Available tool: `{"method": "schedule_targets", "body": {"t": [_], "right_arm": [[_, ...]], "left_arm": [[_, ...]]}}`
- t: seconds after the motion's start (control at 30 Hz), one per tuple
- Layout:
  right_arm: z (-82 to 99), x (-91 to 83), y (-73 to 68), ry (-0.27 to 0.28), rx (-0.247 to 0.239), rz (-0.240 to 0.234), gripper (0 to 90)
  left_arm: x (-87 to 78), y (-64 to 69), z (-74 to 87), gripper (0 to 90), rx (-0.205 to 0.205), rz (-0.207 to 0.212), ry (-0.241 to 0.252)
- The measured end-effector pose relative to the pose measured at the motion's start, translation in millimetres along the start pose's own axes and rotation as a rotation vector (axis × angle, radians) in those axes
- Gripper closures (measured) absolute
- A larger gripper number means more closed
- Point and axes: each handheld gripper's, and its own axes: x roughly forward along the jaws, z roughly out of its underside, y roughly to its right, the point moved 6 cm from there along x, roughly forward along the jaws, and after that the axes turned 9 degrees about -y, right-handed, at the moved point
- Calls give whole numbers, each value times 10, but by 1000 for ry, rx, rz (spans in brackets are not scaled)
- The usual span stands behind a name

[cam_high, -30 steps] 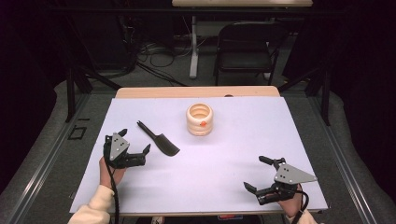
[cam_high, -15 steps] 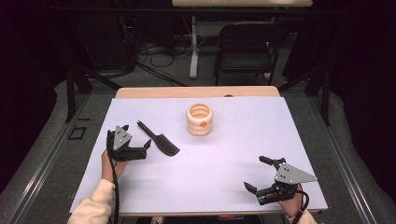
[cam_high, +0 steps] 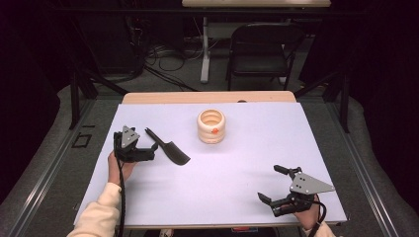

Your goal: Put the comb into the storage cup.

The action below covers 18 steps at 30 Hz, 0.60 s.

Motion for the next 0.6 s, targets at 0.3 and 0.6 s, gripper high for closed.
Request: {"method": "schedule_targets", "body": {"t": [0.3,0.6], "right_arm": [[4,4,4,-3,1,0,0],[3,0,3,-4,1,5,0]], "left_arm": [[136,-94,-55,2,-36,3,-47],[291,-137,-91,2,-49,12,-81]]}}
